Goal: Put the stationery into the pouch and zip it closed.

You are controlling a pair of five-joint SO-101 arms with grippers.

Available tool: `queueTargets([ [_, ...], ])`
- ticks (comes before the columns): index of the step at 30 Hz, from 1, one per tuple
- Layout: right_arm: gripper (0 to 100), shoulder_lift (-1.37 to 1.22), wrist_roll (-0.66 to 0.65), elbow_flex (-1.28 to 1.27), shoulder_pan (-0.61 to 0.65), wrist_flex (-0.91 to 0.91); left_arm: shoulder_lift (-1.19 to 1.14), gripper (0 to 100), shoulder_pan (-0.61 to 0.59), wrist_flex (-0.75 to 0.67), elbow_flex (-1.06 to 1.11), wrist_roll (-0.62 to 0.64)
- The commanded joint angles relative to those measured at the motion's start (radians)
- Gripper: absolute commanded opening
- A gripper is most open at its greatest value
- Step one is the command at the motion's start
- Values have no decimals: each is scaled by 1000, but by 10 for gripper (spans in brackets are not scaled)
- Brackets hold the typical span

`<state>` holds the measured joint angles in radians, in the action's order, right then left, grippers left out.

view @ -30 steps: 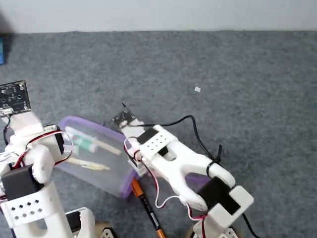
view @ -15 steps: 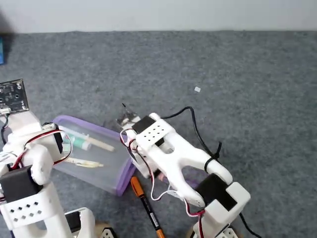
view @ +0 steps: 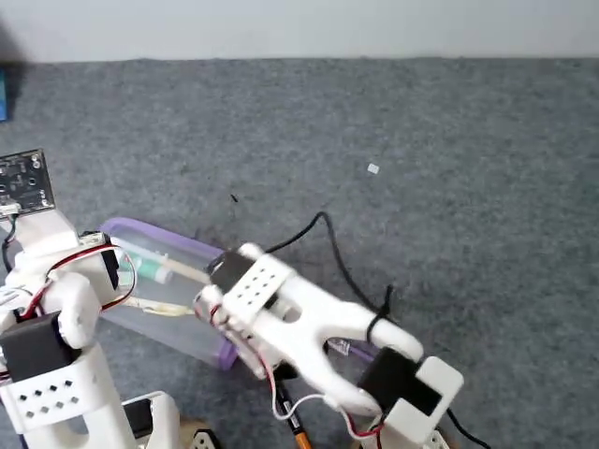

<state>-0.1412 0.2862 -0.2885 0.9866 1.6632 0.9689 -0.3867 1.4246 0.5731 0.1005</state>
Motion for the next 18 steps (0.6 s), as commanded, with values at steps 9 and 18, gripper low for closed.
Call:
queueTargets([
  [9,211,-120,114,35,140,-182,0,47,-8,-20,-41,-5],
  [18,24,-265,107,43,130,-260,0,47,-8,-20,-42,-8],
])
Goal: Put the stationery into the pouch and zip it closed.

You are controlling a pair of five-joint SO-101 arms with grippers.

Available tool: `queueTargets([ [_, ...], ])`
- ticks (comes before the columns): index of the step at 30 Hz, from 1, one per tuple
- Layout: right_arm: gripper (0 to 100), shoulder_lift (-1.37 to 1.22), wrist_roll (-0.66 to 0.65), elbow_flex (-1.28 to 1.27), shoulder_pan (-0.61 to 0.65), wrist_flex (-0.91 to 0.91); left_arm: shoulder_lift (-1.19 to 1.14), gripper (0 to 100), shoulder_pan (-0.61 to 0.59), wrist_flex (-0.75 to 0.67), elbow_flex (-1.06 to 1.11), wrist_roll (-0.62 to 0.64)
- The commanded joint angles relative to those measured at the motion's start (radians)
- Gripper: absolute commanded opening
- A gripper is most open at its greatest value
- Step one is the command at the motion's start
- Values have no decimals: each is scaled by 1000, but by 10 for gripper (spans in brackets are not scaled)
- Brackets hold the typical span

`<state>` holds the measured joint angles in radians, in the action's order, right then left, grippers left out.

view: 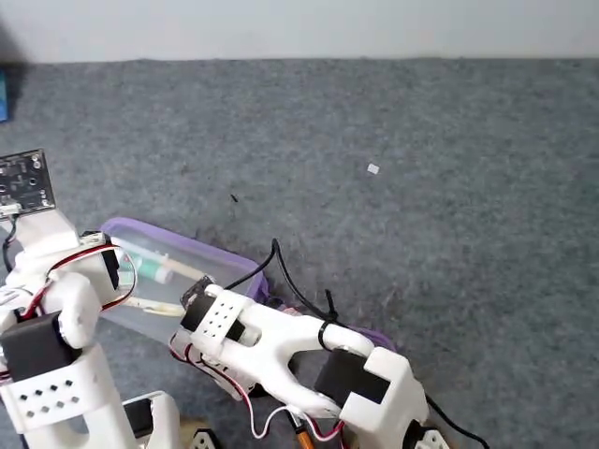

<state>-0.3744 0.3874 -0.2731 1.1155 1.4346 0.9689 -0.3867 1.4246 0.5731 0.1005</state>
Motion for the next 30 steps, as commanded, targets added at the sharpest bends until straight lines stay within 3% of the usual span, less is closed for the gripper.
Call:
queueTargets([
  [1,24,-31,6,28,-4,-30,0,47,-8,-20,-42,-15],
  [18,9,236,-184,20,-42,7,0,47,-8,-21,-44,-40],
  [30,27,186,-445,25,-168,-246,0,47,-8,-29,-44,-37],
])
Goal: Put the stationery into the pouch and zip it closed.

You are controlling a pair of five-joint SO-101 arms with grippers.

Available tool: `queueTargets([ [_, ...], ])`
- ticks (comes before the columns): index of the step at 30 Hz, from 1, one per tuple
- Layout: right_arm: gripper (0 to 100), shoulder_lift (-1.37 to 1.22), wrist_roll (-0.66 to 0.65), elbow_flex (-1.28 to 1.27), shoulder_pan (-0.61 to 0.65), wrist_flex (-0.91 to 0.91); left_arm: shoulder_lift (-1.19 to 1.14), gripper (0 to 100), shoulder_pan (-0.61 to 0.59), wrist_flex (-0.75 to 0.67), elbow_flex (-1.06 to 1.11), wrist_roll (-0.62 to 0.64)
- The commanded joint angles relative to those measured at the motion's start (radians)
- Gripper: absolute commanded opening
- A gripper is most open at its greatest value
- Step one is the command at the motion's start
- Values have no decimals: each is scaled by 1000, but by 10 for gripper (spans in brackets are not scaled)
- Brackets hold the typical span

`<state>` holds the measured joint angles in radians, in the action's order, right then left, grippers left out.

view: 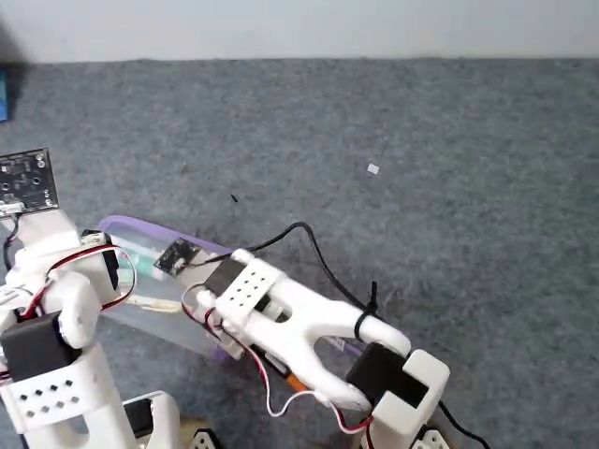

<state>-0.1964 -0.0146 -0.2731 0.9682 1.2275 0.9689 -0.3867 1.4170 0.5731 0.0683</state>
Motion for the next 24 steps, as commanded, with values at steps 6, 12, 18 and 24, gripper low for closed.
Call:
queueTargets([
  [6,197,10,-3,52,-21,36,0,47,-8,-17,-44,-6],
  [12,174,88,23,129,-21,229,0,47,-8,-18,-44,-5],
  [18,72,119,26,104,-16,438,0,47,-8,-18,-42,-5],
  [24,47,119,92,-101,-13,348,0,47,-6,-20,-39,-2],
])
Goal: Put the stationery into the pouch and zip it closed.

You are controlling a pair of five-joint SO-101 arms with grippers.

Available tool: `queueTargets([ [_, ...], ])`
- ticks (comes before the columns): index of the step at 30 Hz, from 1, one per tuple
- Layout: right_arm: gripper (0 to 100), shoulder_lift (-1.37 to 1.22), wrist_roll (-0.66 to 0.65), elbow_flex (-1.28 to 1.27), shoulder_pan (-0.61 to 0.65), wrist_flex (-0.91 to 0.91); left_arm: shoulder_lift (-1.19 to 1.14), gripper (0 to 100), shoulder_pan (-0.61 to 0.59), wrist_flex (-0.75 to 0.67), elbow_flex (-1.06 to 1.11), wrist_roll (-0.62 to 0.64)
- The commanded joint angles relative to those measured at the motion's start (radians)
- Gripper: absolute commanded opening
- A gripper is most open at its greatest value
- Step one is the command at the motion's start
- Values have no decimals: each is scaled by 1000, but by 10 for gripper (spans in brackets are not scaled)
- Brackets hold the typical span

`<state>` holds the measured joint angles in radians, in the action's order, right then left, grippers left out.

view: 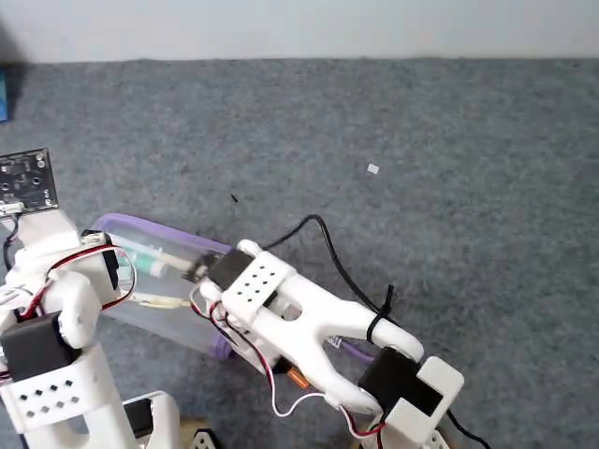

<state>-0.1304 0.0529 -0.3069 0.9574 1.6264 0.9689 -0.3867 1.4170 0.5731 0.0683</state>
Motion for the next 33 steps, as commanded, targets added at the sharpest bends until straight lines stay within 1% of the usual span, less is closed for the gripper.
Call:
queueTargets([
  [1,47,53,26,-100,-2,-90,0,47,-6,-20,-38,-2],
  [4,47,51,21,-180,-2,-205,0,47,-6,-20,-38,-2],
  [7,47,51,20,-210,-2,-269,0,47,-6,-20,-38,-3],
  [15,49,50,28,-212,-2,-283,0,47,-6,-20,-38,-3],
  [17,72,50,28,-212,-1,-292,0,47,-6,-20,-38,-2],
  [21,159,48,28,-218,19,-311,0,47,-6,-20,-38,-2],
  [22,164,39,28,-219,19,-323,0,47,-6,-20,-38,-2],
  [24,143,10,25,-219,19,-343,0,47,-6,-20,-38,-2],
  [30,20,-79,25,-186,18,-414,0,47,-6,-20,-39,-5],
  [33,10,-56,28,-123,18,-412,0,47,-6,-20,-42,-6],
])
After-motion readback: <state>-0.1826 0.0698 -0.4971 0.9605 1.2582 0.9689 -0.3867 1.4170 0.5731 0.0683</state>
